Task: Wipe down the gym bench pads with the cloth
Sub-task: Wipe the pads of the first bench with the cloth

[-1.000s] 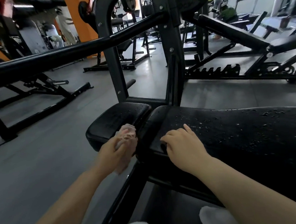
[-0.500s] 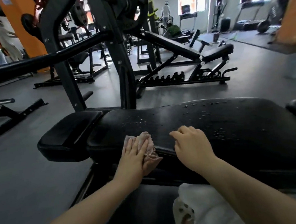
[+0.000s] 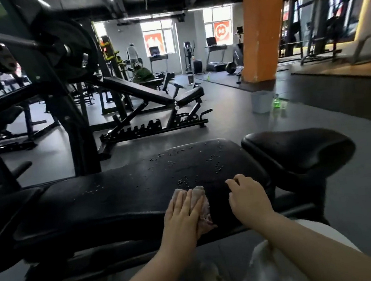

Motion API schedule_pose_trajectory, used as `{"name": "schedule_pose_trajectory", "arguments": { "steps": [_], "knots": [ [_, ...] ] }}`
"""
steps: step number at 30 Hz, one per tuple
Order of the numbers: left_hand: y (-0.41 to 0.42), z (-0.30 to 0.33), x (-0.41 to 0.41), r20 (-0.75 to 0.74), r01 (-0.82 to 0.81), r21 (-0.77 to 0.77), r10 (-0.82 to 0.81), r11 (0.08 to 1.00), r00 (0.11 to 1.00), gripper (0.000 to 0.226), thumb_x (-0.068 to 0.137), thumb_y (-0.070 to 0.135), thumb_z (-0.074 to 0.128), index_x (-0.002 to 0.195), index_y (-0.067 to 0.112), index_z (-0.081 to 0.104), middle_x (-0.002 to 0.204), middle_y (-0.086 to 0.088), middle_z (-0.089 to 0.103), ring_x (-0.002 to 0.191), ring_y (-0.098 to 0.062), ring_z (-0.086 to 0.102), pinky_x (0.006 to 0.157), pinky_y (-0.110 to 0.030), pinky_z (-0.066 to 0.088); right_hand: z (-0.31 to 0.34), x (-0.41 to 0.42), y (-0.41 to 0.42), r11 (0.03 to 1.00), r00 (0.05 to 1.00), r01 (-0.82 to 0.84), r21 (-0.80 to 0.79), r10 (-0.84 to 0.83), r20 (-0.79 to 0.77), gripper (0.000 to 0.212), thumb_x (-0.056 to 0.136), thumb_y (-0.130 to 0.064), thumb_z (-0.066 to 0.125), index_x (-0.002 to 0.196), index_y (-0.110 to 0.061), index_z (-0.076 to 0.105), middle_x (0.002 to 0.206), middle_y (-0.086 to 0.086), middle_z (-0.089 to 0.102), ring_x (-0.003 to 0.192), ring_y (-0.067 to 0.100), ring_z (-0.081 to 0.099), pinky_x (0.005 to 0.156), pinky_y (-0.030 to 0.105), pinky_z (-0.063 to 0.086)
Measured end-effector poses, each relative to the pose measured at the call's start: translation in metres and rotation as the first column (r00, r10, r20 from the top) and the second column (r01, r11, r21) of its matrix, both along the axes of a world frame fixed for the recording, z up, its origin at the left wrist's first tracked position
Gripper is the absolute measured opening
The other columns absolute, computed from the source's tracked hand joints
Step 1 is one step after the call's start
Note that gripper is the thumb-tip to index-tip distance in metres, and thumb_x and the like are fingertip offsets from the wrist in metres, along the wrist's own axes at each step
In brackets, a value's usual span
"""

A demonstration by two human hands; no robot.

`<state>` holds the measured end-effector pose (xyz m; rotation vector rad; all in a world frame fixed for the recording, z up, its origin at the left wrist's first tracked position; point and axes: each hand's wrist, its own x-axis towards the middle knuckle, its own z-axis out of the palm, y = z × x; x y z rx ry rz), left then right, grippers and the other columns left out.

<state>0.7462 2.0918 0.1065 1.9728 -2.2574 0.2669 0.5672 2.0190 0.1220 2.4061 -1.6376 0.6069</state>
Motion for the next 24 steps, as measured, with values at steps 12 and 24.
{"name": "schedule_pose_trajectory", "arguments": {
  "steps": [12,24],
  "knots": [
    [-0.063,-0.003,-0.101,0.010,0.202,0.117,-0.205,0.972,0.979,0.069,0.078,0.054,0.035,0.137,0.018,0.032,0.130,-0.007,0.059,0.118,-0.029,0.057,0.104,-0.041,0.028,-0.002,-0.066,-0.059,0.998,0.998,0.060,-0.001,-0.060,-0.010,0.028,0.087,-0.020,0.061,0.112,-0.011,0.065,0.107,0.011,0.063,0.092,0.029,0.062,0.081,0.040,0.049],
    [-0.135,0.014,-0.203,0.107,-0.018,0.244,-0.009,0.970,0.994,0.066,0.100,0.041,0.030,0.150,0.013,-0.002,0.155,-0.018,-0.016,0.142,-0.039,-0.013,0.114,-0.051,-0.007,0.015,-0.157,-0.150,0.993,0.981,-0.112,0.027,0.115,-0.153,0.031,0.092,-0.025,0.044,0.103,-0.008,0.068,0.102,0.010,0.067,0.090,0.031,0.062,0.085,0.044,0.048]
  ]
}}
